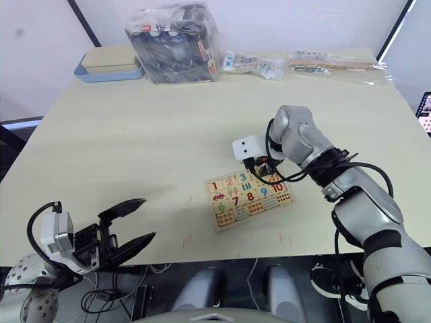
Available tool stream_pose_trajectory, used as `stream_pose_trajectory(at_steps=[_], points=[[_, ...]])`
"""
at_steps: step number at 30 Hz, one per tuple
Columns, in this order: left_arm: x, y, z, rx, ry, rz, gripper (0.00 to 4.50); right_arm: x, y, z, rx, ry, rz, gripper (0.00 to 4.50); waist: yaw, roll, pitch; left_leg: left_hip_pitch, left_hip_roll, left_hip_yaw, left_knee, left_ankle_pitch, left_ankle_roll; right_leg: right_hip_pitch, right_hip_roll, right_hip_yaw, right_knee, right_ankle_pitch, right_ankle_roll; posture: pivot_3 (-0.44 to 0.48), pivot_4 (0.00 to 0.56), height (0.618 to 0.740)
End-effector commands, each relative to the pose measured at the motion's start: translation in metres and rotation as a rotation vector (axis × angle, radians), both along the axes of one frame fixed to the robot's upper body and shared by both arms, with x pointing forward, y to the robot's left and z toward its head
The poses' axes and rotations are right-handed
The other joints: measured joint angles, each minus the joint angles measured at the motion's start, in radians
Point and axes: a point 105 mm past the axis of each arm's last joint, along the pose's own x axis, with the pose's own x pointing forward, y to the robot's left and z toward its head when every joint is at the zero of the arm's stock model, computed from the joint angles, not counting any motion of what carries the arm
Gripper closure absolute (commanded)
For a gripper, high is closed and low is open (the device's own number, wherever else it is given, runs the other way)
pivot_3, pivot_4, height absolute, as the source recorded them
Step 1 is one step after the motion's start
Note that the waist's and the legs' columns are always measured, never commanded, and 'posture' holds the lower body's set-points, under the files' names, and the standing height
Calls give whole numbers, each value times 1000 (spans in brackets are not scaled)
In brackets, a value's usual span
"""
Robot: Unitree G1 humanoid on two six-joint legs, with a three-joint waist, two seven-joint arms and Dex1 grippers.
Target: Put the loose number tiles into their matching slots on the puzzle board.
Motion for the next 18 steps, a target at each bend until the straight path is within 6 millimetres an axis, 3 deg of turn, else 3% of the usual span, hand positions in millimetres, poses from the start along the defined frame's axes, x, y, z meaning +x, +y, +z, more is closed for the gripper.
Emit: stream_pose_trajectory(at_steps=[1, 18], points=[[-1, 0, 2, 2, -15, 2, 0, 1, 1, 3, -5, -14, 8, 3655, 0, 0, 0, 0, 0, 0, 0, 0, 0, 0, 0, 0, 0, 0, 0, 0, 150, 740], [0, -4, 5, 2, -19, 1, 0, 1, 1, 3, -2, -13, 8, 3655, 0, 0, 0, 0, 0, 0, 0, 0, 0, 0, 0, 0, 0, 0, 0, 0, 150, 740]])
